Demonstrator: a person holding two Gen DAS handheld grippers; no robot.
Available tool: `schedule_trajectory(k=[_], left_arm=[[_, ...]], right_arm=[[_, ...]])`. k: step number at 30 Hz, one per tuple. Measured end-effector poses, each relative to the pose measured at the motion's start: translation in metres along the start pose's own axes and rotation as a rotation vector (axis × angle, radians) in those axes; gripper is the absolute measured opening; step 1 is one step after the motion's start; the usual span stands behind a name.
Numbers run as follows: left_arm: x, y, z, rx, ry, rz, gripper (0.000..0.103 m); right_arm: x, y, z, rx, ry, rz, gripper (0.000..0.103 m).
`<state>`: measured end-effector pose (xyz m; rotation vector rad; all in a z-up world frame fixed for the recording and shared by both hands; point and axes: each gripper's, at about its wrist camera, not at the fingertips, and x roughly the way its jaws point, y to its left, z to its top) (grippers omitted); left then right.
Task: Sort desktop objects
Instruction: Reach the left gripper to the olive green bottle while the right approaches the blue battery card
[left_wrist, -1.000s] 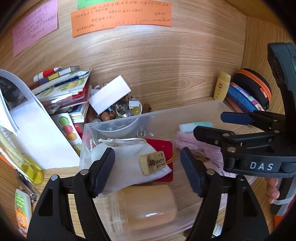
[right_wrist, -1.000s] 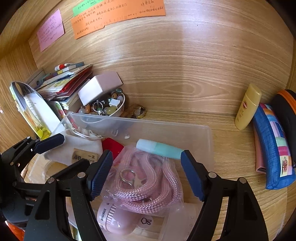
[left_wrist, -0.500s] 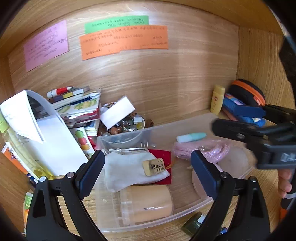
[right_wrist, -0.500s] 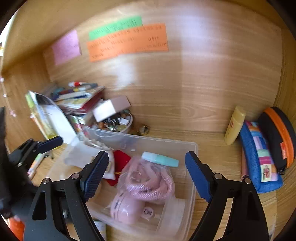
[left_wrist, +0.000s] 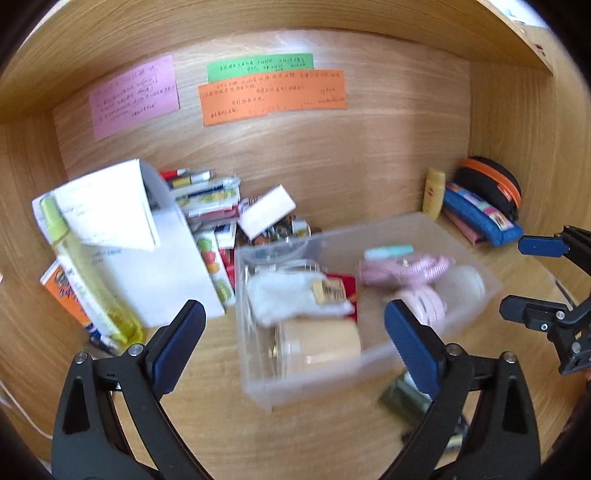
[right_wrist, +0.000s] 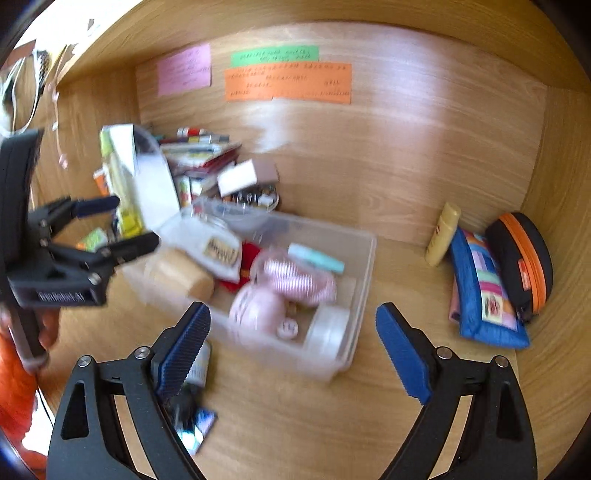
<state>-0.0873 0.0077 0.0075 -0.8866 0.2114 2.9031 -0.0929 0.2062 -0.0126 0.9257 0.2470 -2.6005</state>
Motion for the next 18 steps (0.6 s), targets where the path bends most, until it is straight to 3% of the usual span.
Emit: schedule_trajectory(k=[11, 18], left_arm=[[0.011, -0.015, -0.05, 0.015, 0.179, -0.105, 0.099], [0.032, -0.044, -0.052, 0.014, 0.252, -0.254, 0.099]], right_arm=[[0.014, 0.006, -0.06, 0.015, 0.149, 0.017, 0.09], [0.008, 0.008, -0.079, 0.032, 0.183, 0.038, 0.09]])
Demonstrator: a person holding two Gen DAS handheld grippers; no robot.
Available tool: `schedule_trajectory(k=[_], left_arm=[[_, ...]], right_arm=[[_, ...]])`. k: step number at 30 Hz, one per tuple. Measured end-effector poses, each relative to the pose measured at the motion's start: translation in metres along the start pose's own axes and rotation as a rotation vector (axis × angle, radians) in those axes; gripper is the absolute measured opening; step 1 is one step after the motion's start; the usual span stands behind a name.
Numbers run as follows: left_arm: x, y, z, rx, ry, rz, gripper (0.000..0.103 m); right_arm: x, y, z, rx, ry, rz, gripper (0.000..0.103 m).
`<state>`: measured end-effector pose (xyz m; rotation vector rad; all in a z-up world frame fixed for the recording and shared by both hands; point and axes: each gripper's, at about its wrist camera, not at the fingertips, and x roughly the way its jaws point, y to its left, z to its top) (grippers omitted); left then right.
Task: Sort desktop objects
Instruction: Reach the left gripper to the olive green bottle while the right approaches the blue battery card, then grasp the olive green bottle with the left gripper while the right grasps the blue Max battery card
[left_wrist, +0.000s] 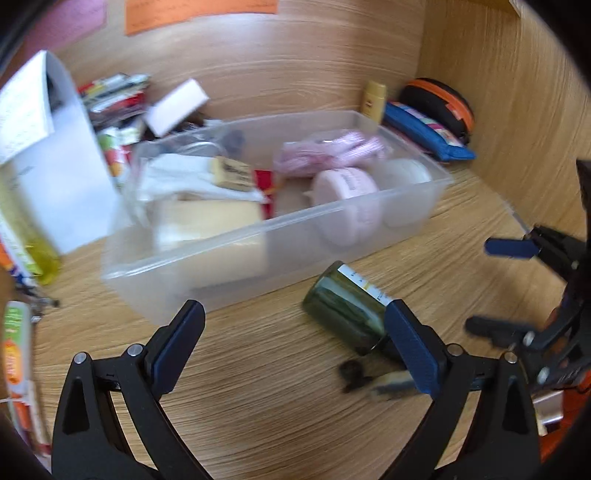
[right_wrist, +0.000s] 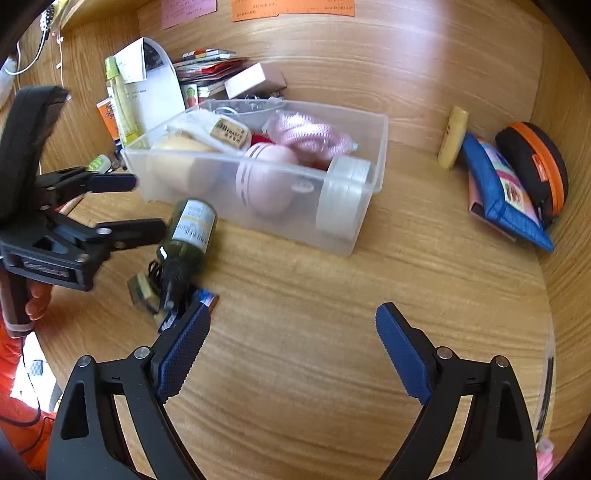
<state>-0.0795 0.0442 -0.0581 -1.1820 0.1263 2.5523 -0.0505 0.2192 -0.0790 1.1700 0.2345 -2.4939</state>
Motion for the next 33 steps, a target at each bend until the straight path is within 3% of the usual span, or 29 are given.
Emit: schedule_trajectory(k=[9, 18, 20, 22, 25, 29, 33], left_arm=[[0.025, -0.006, 0.012, -0.065, 0.092, -0.138, 0.099], [0.047, -0.026, 0.019, 0.006, 0.131, -0.123, 0.098], [0.048, -0.028, 0.02, 0.009, 0.13, -0.153, 0.09], [0.049, -0.03, 0.019, 0.035, 0.132, -0.138, 0.069], [0.047, -0.029, 0.018, 0.042, 0.119, -0.125, 0.055], [0.042, -0.022, 0.015, 0.024, 0.105, -0.139, 0.053], [0.032, -0.014, 0.012, 0.008, 0.067, -0.154, 0.052]], right_arm=[[-0.003, 0.008, -0.011, -0.032, 0.017, 0.02, 0.09], [0.002, 0.016, -0.014, -0.036, 0.027, 0.058, 0.09], [0.003, 0.019, -0.014, -0.037, 0.03, 0.067, 0.09], [0.005, 0.022, -0.015, -0.044, 0.031, 0.072, 0.09], [0.009, 0.03, -0.014, -0.069, 0.038, 0.082, 0.09], [0.014, 0.043, -0.012, -0.117, 0.045, 0.08, 0.088], [0.019, 0.056, -0.011, -0.157, 0.059, 0.093, 0.076]])
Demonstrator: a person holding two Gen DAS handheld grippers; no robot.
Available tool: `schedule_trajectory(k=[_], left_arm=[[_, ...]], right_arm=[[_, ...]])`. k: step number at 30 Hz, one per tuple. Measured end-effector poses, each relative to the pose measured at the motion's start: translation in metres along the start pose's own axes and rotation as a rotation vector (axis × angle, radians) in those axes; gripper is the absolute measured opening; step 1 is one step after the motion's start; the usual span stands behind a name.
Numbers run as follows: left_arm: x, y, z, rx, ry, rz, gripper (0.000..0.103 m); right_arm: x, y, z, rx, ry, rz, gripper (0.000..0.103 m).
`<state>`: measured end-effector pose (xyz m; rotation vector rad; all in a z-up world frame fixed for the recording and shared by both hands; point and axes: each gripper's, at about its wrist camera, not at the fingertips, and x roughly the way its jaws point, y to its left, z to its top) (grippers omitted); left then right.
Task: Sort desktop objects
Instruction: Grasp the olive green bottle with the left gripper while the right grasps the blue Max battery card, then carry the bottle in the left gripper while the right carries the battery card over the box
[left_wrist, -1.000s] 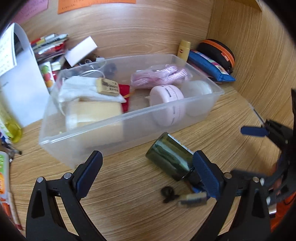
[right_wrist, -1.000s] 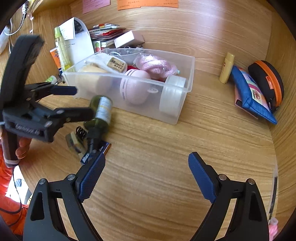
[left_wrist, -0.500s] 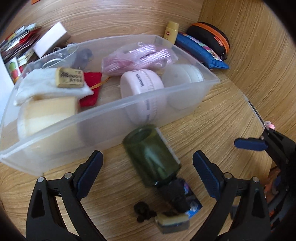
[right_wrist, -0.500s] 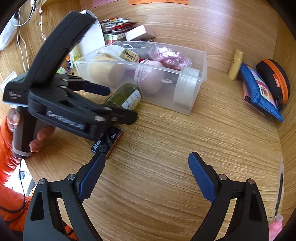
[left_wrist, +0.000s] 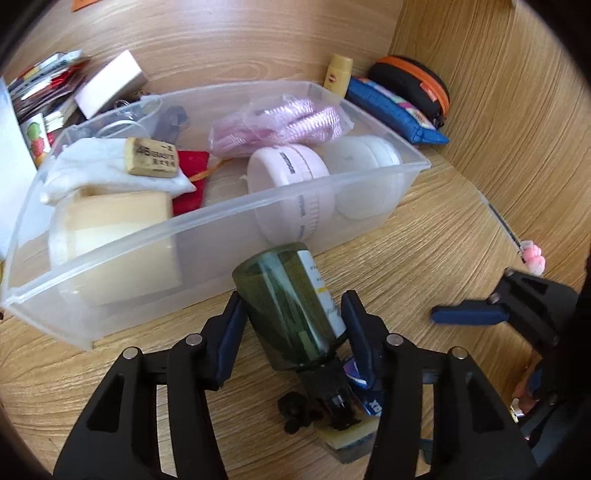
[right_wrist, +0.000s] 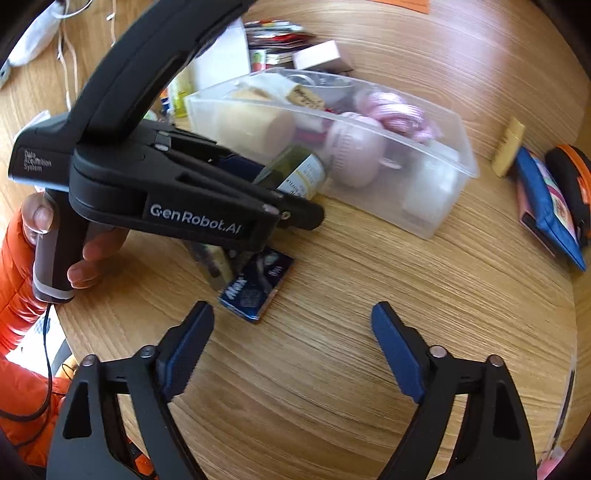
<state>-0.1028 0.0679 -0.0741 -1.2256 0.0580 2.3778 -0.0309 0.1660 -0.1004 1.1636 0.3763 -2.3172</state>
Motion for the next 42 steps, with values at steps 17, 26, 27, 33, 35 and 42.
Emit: schedule_trajectory(k=[17, 26, 27, 33, 35, 42], left_arm=[[-0.049, 0.021, -0.015, -0.075, -0.145, 0.027, 0.045], [-0.064, 0.032, -0.017, -0.113, -0.186, 0.046, 0.043], [-0.066, 0.032, -0.016, -0.114, -0.192, 0.048, 0.043], [-0.08, 0.034, -0.014, -0.118, -0.235, 0.069, 0.043], [-0.085, 0.035, -0.012, -0.12, -0.252, 0.083, 0.043], [-0.102, 0.038, -0.006, -0.129, -0.299, 0.113, 0.043]], right_arm=[[0.017, -0.014, 0.021, 0.056, 0.009, -0.029, 0.045], [0.024, -0.01, 0.031, 0.057, -0.006, -0.029, 0.025], [0.024, -0.01, 0.031, 0.056, -0.009, -0.032, 0.025], [0.02, -0.011, 0.033, 0.047, -0.028, -0.029, 0.025], [0.014, -0.014, 0.037, 0.051, -0.049, -0.028, 0.025], [-0.017, -0.027, 0.053, 0.068, -0.137, -0.042, 0.025]])
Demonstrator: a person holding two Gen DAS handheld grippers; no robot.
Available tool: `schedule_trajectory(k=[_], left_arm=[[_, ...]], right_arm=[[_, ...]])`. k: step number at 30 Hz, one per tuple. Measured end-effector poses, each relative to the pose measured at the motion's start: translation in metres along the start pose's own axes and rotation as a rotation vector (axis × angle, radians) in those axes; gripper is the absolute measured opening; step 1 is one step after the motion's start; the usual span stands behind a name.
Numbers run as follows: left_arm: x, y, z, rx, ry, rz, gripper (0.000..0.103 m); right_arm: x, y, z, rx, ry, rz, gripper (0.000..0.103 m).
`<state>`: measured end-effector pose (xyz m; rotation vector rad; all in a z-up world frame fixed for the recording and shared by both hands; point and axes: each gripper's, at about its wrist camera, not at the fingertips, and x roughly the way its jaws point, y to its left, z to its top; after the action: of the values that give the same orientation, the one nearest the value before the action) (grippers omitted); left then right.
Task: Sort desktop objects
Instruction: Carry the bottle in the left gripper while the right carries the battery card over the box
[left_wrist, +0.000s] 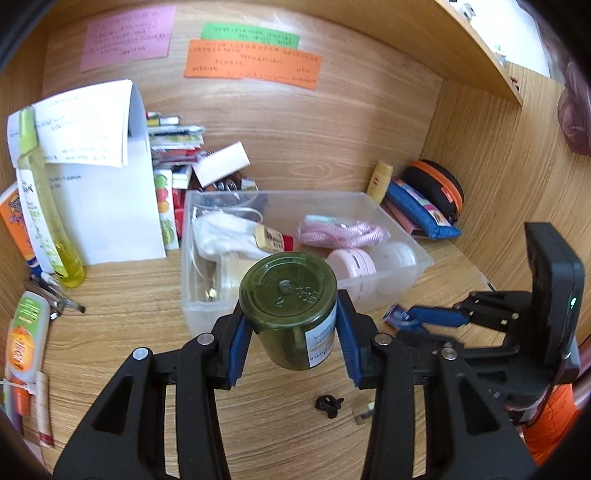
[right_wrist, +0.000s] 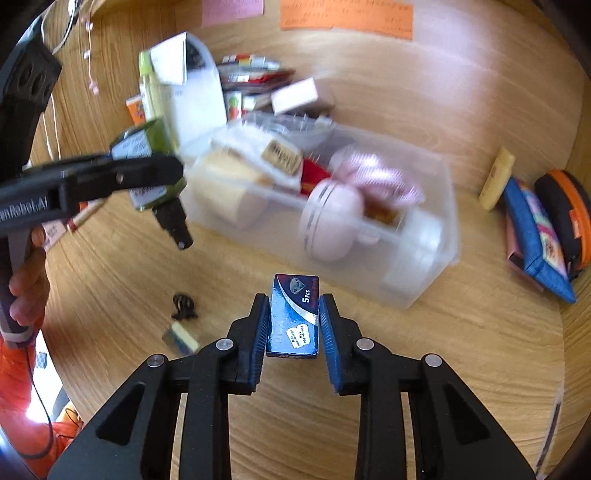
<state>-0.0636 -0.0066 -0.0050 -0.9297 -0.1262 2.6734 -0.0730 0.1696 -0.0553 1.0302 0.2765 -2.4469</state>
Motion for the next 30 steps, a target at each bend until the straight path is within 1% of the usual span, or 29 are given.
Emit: schedule_trajectory(k=[2, 5, 11, 14, 18, 22, 28, 30], left_arm=[[-0.005, 0.002, 0.003, -0.005, -0.017, 0.003, 0.043], [-0.011, 0.003, 0.01, -0.013, -0.045, 0.011, 0.043], [-0.013, 0.007, 0.026, -0.027, -0.081, 0.014, 0.043], [-0.009, 0.006, 0.035, -0.022, -0.089, 0.017, 0.041], [0.0, 0.005, 0.045, -0.017, -0.092, 0.015, 0.041], [0.017, 0.006, 0.053, -0.028, -0.074, 0.005, 0.041], [0.037, 0.009, 0.063, -0.059, -0.044, -0.042, 0.041], [0.043, 0.011, 0.064, -0.067, -0.035, -0.043, 0.041]], right_arm=[[-0.013, -0.002, 0.003, -0.001, -0.031, -0.005, 0.025], [-0.02, -0.007, 0.012, 0.001, -0.065, -0.005, 0.025], [-0.019, -0.008, 0.036, 0.007, -0.121, 0.007, 0.025], [-0.015, -0.008, 0.047, 0.015, -0.135, 0.025, 0.025], [-0.008, -0.005, 0.055, 0.012, -0.137, 0.036, 0.025], [0.005, -0.004, 0.061, 0.014, -0.12, 0.039, 0.025], [0.021, -0.004, 0.07, 0.024, -0.1, 0.049, 0.025], [0.028, -0.003, 0.072, 0.025, -0.089, 0.045, 0.025]])
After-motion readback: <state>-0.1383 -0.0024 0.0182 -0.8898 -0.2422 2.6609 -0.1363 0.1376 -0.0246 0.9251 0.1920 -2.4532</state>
